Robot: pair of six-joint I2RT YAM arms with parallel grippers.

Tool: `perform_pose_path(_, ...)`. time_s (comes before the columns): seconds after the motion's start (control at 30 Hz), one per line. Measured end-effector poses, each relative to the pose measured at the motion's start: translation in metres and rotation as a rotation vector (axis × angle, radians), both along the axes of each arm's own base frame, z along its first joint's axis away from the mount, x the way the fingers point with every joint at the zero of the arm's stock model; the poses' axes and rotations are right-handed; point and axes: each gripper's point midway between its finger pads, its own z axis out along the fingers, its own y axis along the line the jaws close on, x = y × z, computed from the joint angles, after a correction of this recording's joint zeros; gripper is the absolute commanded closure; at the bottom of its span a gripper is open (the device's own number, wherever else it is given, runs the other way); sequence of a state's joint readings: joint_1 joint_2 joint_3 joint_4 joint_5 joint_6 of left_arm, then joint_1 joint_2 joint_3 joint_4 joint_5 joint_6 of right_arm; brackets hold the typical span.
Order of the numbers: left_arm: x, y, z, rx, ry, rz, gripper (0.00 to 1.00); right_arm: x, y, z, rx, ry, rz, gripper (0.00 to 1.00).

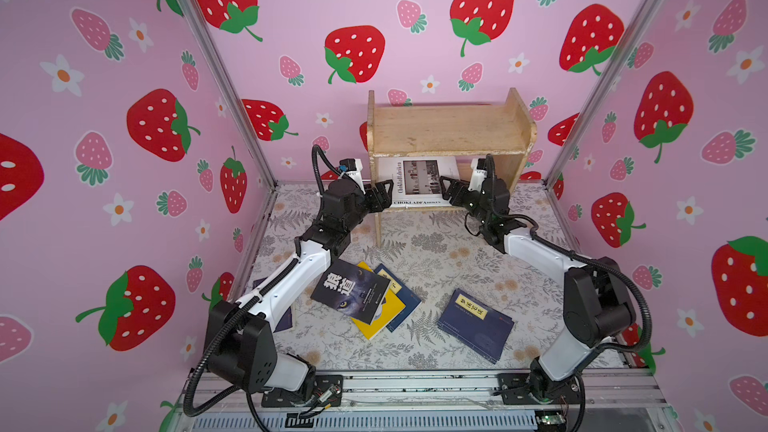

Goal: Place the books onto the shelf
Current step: 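Push the white book deeper into the shelf with both grippers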

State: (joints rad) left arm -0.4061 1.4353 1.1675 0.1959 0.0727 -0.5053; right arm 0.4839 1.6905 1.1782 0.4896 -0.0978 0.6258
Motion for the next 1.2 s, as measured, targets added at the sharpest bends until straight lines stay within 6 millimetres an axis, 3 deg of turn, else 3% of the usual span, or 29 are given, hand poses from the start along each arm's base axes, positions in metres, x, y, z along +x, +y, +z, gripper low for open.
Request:
perform_pose_path(0.37, -0.023, 0.011, 0.0, 0.09, 0.007, 0.032, 0.15, -0.001, -0.015, -0.002, -0.052, -0.02, 0.084, 0.22)
perform_pose_path(0.5, -0.023, 0.016, -0.015, 0.107, 0.037, 0.055, 0.15, -0.006, -0.018, -0.004, -0.048, 0.001, 0.138, 0.25)
perform_pose_path(0.7, -0.026, 0.02, -0.036, 0.127, 0.089, 0.067, 0.15, -0.019, -0.011, -0.009, -0.04, 0.073, 0.214, 0.39)
perform_pose_path(0.93, -0.026, 0.021, -0.039, 0.122, 0.099, 0.073, 0.15, -0.025, -0.018, -0.015, -0.012, 0.157, 0.215, 0.48)
perform_pose_path(1.07, -0.027, 0.021, -0.046, 0.117, 0.112, 0.074, 0.15, -0.027, -0.021, -0.014, 0.013, 0.197, 0.201, 0.62)
perform_pose_path(1.2, -0.028, 0.021, -0.051, 0.116, 0.123, 0.075, 0.15, -0.027, -0.025, -0.011, 0.028, 0.215, 0.192, 0.7)
